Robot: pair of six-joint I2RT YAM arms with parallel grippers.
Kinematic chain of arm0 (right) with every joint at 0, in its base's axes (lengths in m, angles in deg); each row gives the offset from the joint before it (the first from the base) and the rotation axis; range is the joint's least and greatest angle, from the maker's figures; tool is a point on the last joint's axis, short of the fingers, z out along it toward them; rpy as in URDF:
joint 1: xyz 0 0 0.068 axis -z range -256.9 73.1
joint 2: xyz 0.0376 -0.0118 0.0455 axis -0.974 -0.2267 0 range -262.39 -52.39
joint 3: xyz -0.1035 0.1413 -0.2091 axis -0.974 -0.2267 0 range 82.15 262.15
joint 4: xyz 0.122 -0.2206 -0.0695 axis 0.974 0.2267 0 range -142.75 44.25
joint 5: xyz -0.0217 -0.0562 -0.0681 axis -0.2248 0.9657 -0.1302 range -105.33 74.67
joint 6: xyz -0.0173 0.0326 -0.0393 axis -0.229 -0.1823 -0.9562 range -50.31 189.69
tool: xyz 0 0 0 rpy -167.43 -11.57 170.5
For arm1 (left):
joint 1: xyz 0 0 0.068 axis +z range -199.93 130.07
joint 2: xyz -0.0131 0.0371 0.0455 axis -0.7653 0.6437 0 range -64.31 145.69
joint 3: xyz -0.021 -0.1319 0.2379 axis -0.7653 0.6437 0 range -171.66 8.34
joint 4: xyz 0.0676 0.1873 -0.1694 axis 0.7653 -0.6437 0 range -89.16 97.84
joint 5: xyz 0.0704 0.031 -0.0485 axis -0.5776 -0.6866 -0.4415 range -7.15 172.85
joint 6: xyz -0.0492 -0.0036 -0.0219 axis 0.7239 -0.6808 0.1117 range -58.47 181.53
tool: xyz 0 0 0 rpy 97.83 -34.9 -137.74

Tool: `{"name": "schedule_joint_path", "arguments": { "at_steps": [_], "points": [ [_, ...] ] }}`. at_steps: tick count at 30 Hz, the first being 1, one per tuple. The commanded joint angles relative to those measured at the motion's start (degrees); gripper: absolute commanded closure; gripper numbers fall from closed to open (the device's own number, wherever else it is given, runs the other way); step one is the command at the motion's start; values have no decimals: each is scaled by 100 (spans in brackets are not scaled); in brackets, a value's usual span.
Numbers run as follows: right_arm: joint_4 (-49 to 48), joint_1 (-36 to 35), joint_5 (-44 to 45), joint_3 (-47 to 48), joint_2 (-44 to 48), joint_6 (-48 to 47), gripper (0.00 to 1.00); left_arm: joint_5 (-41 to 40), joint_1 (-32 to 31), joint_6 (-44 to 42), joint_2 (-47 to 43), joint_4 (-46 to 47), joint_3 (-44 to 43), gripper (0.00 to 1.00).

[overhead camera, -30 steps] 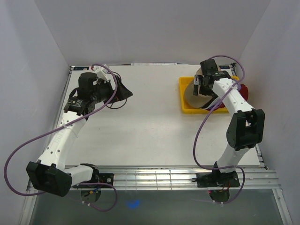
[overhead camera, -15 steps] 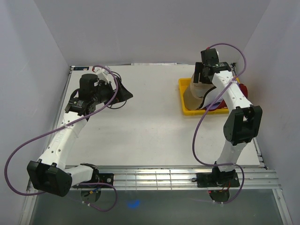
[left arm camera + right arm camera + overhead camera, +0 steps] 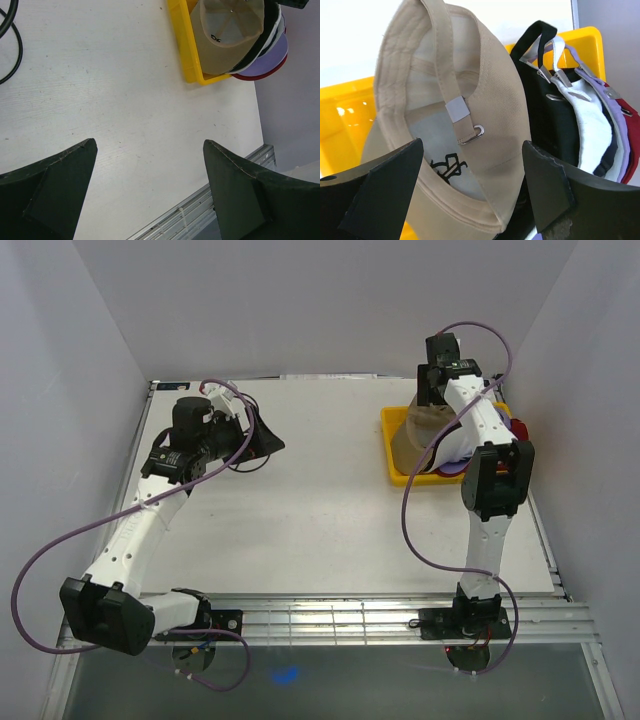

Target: Stack the hats

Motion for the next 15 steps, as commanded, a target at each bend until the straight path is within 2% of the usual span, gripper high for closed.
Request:
{"name": "schedule_joint_path", "arguments": {
  "at_steps": [1,6,9,10,11,13,15],
  "points": [
    [143,68,209,211,-52,-225,15,97,-26,-67,-44,92,-6,2],
    [187,112,218,-140,-148,-190,15,141,-26,-50,44,110,-24,2],
    [187,147,148,-115,-227,-181,22,158,-26,-41,79,119,-41,2],
    [196,148,130,-62,-236,-172,26,176,-26,-32,80,127,-33,2],
    [196,148,95,-27,-236,-163,39,176,-26,-32,80,145,-24,2],
    [196,148,59,61,-193,-146,49,193,-26,-32,88,162,-15,2],
    [222,148,42,166,-192,-154,63,220,-26,-15,97,198,11,2]
  ]
}}
